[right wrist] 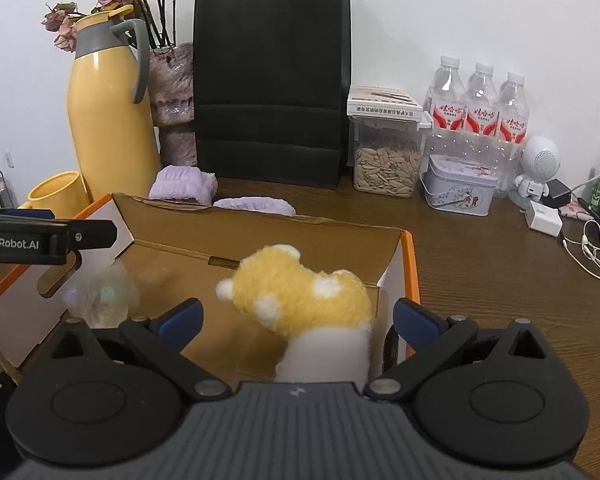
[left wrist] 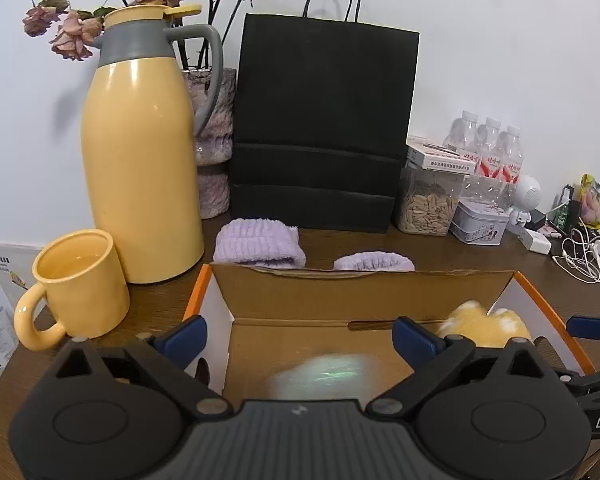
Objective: Organize objects
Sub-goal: 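Carry the sheep with the right tool while the left tool drops the bag into the box, then lower the plush sheep into the cardboard box and open the right tool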
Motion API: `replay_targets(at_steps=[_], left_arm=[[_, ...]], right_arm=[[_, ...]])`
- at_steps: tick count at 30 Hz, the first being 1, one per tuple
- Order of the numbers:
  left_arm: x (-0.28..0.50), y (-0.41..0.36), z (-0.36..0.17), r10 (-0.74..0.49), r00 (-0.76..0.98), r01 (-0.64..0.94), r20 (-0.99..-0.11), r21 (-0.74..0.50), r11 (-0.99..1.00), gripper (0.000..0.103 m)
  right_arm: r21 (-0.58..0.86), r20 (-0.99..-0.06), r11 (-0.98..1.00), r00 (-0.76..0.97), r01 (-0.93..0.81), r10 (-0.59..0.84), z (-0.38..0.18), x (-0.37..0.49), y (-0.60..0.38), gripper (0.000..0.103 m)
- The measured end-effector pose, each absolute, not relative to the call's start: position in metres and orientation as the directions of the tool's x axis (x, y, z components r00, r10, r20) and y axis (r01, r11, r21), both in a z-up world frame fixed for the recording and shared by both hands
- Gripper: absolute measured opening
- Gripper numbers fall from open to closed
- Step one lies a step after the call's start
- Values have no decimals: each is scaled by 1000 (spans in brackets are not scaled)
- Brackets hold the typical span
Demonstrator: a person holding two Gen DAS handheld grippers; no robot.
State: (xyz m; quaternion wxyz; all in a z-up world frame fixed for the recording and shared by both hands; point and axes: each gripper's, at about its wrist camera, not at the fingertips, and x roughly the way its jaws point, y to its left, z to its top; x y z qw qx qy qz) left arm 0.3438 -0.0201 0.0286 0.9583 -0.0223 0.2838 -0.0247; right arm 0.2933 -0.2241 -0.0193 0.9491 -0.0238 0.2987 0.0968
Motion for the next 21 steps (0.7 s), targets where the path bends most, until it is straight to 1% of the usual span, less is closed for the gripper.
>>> replay_targets(at_steps=[11,21], left_arm=[[335,-27,32,-78,846,65,-527,-44,997,103],[306,-29,52,-72,875,66,-479,-29,997,103]], right_arm=[[-3,-538,980,827,-197,165,-10,285,-224,103],[-27,-476,980,864,-199,163,9,254,-221,103]])
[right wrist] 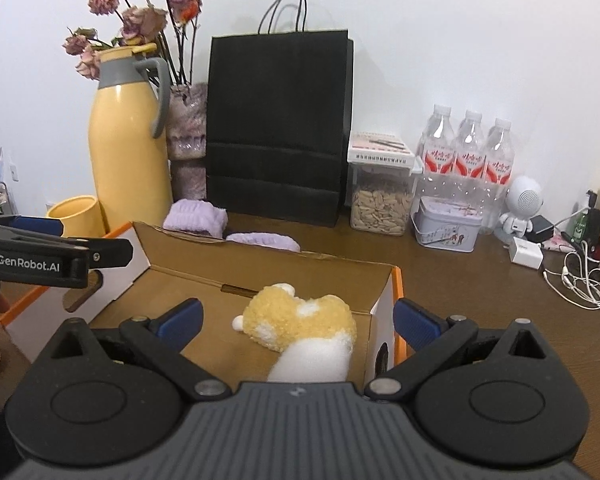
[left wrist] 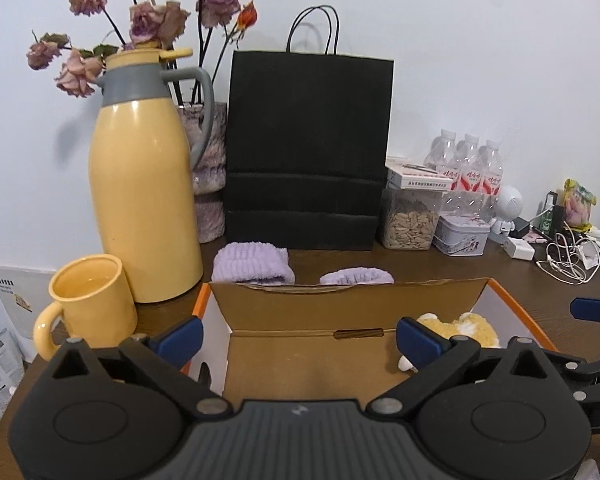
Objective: Organize objects
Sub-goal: 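Lower the plush sheep into the cardboard box and open the right tool, then move both tools back over the remaining items on the table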
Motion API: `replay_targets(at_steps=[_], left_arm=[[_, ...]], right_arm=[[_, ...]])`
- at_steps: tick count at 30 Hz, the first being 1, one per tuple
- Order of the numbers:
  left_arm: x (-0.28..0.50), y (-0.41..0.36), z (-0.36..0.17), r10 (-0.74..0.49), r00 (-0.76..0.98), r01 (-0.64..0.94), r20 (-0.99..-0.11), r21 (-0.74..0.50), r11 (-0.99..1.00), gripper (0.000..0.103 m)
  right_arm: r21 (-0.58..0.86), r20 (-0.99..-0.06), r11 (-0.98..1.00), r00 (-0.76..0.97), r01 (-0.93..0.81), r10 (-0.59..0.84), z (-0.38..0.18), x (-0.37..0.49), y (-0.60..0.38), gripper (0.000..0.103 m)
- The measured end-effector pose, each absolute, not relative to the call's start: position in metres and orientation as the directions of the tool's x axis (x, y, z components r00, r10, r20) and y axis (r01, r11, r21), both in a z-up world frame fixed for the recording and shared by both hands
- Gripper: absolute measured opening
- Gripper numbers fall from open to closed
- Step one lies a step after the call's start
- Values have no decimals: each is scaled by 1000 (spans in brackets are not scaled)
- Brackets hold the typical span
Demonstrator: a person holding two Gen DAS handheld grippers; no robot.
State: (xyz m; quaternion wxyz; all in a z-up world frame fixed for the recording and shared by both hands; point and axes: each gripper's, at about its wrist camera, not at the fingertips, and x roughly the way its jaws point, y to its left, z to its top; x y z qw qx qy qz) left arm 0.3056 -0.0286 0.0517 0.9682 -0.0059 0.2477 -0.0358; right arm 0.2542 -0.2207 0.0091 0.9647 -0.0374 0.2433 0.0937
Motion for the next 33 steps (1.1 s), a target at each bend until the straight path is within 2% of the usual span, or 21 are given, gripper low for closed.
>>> replay_targets(at_steps=[19,33], left_arm=[[212,-10,76,-57,895,40,-443,-47,998,103],[137,11,65,-10,879,15,-476,6,1000,103]], right_arm=[[-55,-383,980,911,-191,155,31,156,-211,103],[-74,-395,977,905,-202,157,10,85,-199,103]])
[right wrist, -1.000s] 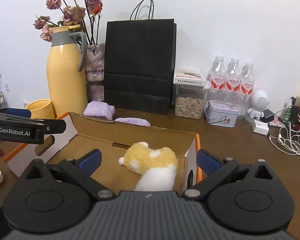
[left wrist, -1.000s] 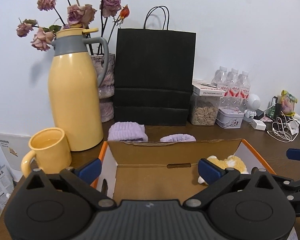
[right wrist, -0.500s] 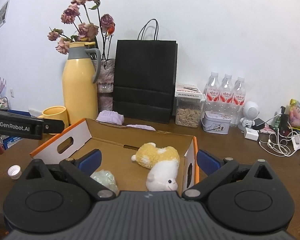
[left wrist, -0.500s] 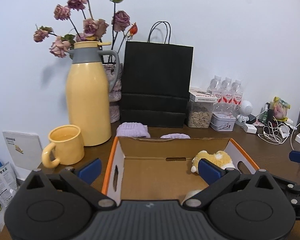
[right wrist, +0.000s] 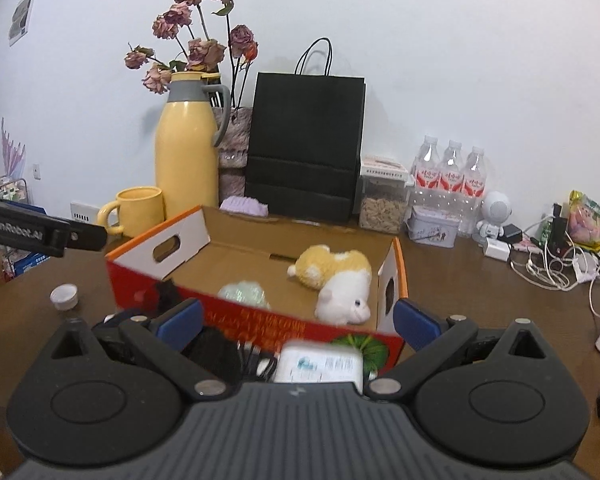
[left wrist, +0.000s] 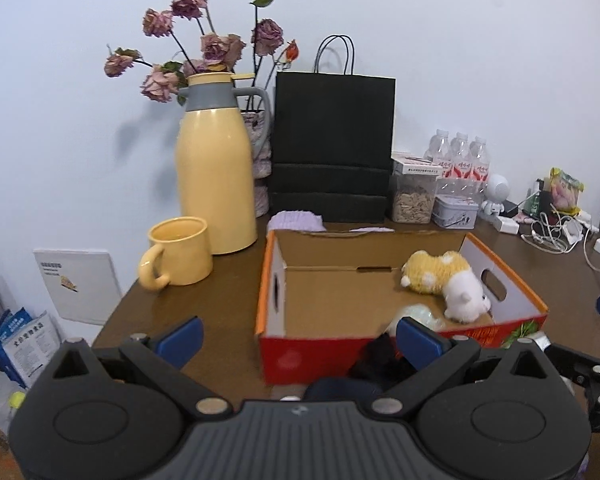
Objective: Organize objects
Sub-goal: 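Move both tools back over the remaining items on the table, then grasp the white bottle cap with the right tool while the left tool grasps the red rose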
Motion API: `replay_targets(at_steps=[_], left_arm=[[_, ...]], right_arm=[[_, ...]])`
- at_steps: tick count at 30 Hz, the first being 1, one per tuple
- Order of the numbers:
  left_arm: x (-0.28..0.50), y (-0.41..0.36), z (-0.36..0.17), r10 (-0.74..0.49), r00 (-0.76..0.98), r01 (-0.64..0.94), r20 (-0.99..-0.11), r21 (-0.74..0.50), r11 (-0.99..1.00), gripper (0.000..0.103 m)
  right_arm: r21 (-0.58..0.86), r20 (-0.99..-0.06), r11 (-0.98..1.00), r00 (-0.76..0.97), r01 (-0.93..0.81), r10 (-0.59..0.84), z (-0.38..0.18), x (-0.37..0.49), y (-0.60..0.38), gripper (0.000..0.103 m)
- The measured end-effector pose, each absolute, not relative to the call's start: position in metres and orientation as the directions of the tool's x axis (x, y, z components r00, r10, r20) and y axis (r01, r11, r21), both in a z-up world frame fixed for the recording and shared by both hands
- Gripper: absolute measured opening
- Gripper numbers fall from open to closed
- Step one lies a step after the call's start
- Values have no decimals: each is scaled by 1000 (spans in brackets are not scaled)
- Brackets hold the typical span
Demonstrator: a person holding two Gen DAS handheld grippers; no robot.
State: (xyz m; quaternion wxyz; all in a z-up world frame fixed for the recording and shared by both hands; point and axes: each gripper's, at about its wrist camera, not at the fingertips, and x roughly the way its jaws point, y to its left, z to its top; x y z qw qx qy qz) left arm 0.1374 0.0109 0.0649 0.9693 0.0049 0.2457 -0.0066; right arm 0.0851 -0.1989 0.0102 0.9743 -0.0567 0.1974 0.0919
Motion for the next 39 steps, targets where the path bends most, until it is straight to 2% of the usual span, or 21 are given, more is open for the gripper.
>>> replay_targets(at_steps=[11,23,24,30,31,32,35,39], left_arm=[[90,37,42,6,866,10,-501,29,1000,103],[45,26,8,-58,855,53,-516,-24,998,103],[41,21,7,-72,856,68,-512,-27,997,103],[39,-9,-1,-142,840,155,-524,-19,988,103],[39,-11,-3,-152,836,165,-528,-23,986,102],[40,-13,-4,-161,833,174,-529,-26,984,102],[39,-19,-7,-182,831,197,-526,-29,980,97],[42,-28,-12,-220,816,238,-535,-37,971,90]], right_arm=[[-61,-457,981,879,-182,135,-19,37,-211,103],[-34,-543,972,821,-231,176,-57,4,-201,102],[-34,-547,970,816,-241,184,-58,3,-198,99],[-32,-559,953,796,-301,232,-62,-3,-183,61],[-26,-563,950,790,-311,243,-62,-3,-182,52],[-22,-568,949,785,-315,248,-63,-3,-181,48],[-21,-579,948,777,-316,246,-64,-3,-182,44],[1,-602,949,758,-314,251,-69,3,-182,44]])
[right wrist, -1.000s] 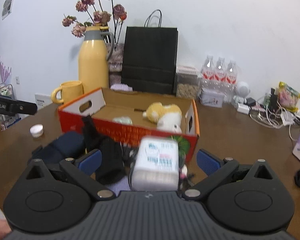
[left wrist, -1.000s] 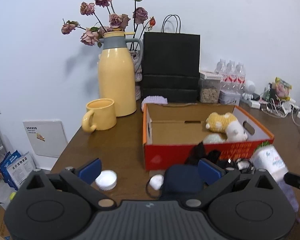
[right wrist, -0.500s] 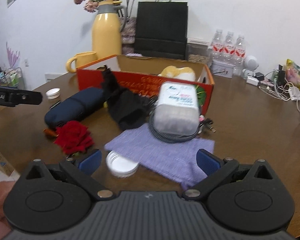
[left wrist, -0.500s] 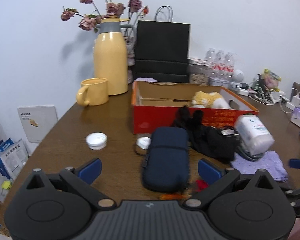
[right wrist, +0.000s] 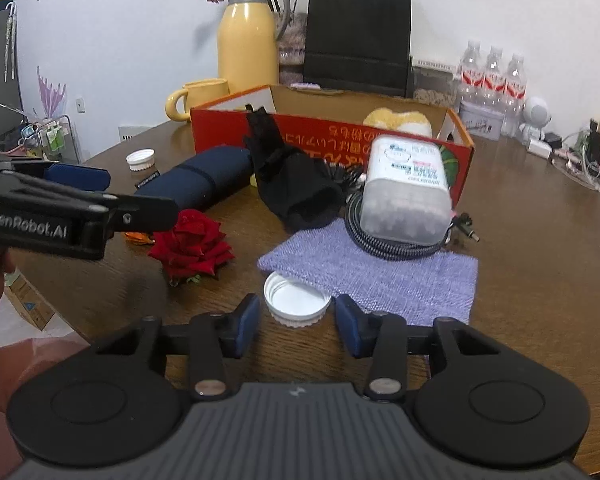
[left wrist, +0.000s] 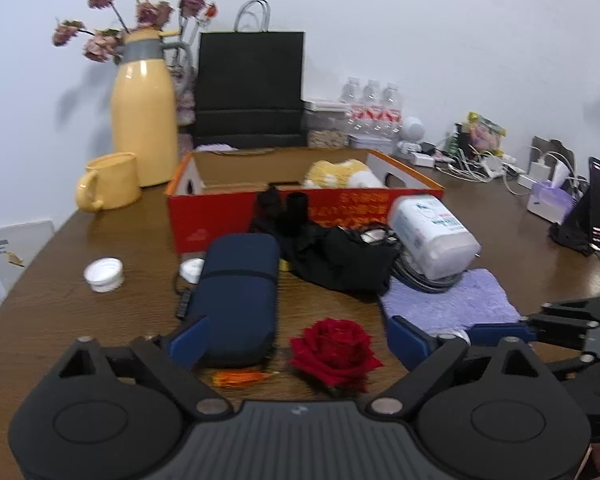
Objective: Organize objects
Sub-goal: 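Grasp the white bottle cap with the right tool while the left tool grasps the red rose, then drop the cap into the box with the right tool while the left tool carries the rose over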
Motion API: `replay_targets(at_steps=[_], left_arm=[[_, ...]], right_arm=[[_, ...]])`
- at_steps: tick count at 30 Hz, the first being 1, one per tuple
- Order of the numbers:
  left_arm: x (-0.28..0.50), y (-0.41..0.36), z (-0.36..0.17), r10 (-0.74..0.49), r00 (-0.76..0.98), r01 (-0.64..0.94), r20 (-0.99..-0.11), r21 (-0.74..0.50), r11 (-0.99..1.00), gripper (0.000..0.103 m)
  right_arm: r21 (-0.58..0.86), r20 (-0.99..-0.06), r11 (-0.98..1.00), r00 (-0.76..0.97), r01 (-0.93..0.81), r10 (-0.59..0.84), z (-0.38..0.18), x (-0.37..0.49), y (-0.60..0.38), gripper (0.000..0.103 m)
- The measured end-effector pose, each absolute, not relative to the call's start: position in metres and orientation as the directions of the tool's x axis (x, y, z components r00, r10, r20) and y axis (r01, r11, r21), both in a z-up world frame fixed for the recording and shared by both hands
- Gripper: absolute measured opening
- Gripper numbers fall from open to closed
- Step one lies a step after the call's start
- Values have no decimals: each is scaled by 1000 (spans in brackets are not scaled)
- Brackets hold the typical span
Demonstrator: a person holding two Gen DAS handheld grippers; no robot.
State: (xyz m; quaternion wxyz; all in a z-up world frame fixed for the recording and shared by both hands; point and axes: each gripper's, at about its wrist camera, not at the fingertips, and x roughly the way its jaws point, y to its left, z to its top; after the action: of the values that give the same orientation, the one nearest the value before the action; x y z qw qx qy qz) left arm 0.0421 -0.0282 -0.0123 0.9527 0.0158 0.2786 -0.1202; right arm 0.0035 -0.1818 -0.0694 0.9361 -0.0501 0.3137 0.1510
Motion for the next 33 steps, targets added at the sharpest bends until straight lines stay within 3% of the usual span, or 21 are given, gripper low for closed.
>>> replay_targets(at_steps=[5,8,9,16,33], left_arm=[[57,-41,-23,-242,790,261,-563,-48,964,77],[59,-48,-27,-240,797,273,-554,-24,962,49],[60,-49,-28,-249,785,283,-567,-30,959,26],[55,-47,-24,-247,796,276,-552,-32,961,22],[98,-34,52,-221,903,215,-368,-59,975,22]], right_arm=[[8,-604,950,755,-313,254,-74,12,-176,44],[0,-603,947,756,-320,255,-74,15,-172,43],[-1,-601,946,756,-325,259,-74,15,-171,41],[15,-569,938,768,-346,292,-69,10,-173,41],[0,-392,935,860,-354,325,-5,57,-171,41]])
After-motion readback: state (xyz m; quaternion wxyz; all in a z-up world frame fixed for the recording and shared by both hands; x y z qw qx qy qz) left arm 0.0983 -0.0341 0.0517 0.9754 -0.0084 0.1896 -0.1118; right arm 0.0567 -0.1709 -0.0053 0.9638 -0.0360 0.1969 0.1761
